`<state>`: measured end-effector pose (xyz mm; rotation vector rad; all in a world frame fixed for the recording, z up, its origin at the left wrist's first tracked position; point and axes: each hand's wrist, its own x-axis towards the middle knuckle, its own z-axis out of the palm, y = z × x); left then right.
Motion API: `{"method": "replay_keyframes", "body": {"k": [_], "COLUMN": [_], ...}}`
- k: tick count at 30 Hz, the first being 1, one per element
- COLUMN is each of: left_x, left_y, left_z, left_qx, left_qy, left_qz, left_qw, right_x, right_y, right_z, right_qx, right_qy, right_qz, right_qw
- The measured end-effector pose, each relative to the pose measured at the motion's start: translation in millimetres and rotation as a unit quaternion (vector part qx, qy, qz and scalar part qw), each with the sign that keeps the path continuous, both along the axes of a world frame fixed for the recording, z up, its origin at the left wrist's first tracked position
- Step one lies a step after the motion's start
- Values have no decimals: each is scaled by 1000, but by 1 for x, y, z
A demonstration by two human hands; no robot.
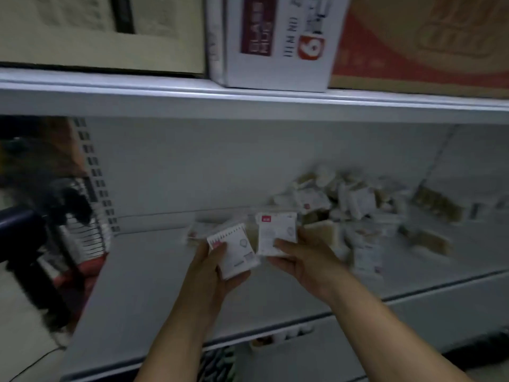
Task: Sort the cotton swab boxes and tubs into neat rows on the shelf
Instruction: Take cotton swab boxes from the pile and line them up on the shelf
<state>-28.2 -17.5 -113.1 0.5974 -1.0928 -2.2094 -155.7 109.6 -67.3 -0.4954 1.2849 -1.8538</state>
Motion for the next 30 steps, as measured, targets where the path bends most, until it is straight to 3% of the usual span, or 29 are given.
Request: {"method": "replay_keyframes", "body": {"k": [6,10,16,30], "left_x": [-61,-106,-181,-359], "left_y": [71,131,248,414], "left_z": [15,23,30,26], "left_qx": [-16,-72,-81,-44], "left_qy": [2,-8,-30,-35], "left_qz": [-111,-144,-175,-254], "left_qw": [994,987,981,966], "right_x": [-39,-76,-143,-277], "right_y": [89,156,280,456], "right_z": [6,9,8,-1], "right_qx": [-2,10,9,5], "right_qy": [40,93,132,60], "right_qz": [-88,-136,-175,-282], "right_qw": [995,986,976,957]}}
